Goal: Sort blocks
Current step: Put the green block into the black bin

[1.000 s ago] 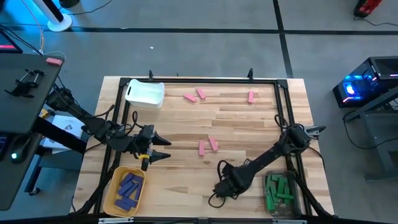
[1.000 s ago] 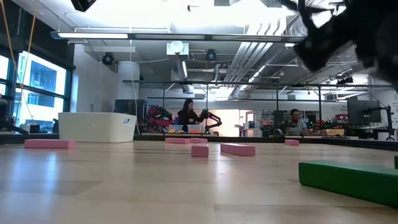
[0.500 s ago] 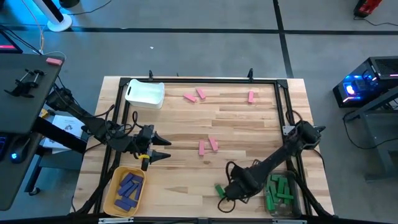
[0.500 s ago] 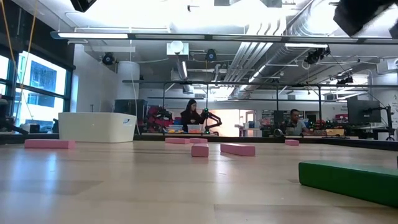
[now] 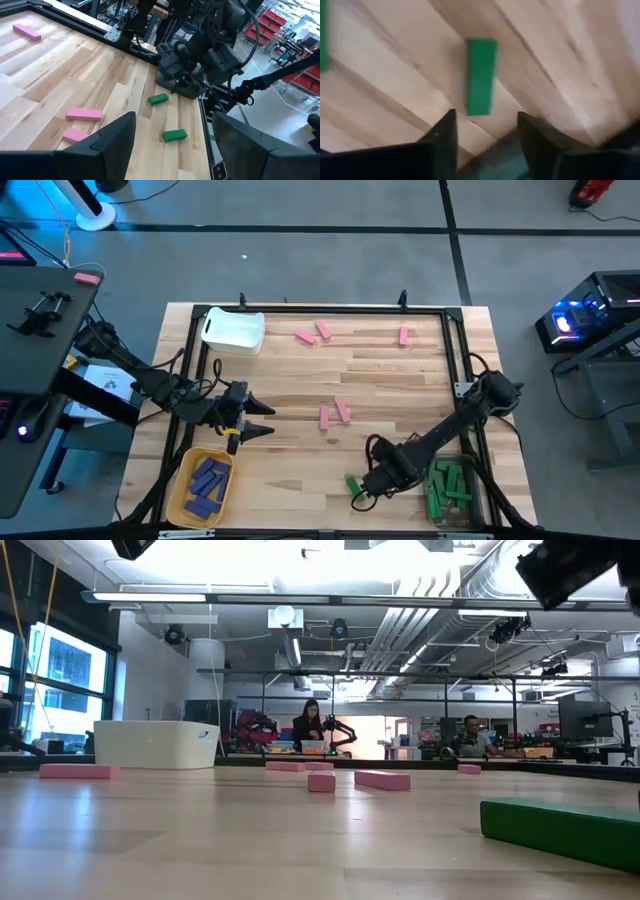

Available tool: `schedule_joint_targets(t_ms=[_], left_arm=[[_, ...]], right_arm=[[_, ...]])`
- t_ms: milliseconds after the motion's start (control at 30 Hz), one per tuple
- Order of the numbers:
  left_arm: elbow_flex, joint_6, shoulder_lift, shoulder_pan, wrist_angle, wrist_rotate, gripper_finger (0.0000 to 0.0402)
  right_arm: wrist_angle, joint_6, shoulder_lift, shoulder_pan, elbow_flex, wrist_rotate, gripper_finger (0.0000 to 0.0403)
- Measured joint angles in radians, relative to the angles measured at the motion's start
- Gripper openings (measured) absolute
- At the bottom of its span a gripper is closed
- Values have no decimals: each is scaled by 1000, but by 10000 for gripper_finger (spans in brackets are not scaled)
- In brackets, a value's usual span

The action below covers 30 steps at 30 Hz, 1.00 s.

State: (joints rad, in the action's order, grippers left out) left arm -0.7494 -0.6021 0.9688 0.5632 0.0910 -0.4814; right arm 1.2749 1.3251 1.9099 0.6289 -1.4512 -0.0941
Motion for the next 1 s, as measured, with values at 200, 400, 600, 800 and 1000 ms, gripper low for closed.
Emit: schedule_joint_targets(t_ms=[200,400,600,800,1000], left_arm=[[0,-37,0,0,0,-17,248],[0,-55,0,0,-8,-31,248],[0,-72,0,0,-8,-53,248],[0,-78,0,0,-8,-53,248],[0,-78,0,0,-10,-53,248]], right_arm=[[-100,-35,-1,-7,89,-33,212],[-268,-32,-1,-17,189,-51,215],[-350,7,-9,-27,273,-64,199],[-379,11,-7,-28,286,-93,73],[-254,-24,-36,-25,190,-65,18]])
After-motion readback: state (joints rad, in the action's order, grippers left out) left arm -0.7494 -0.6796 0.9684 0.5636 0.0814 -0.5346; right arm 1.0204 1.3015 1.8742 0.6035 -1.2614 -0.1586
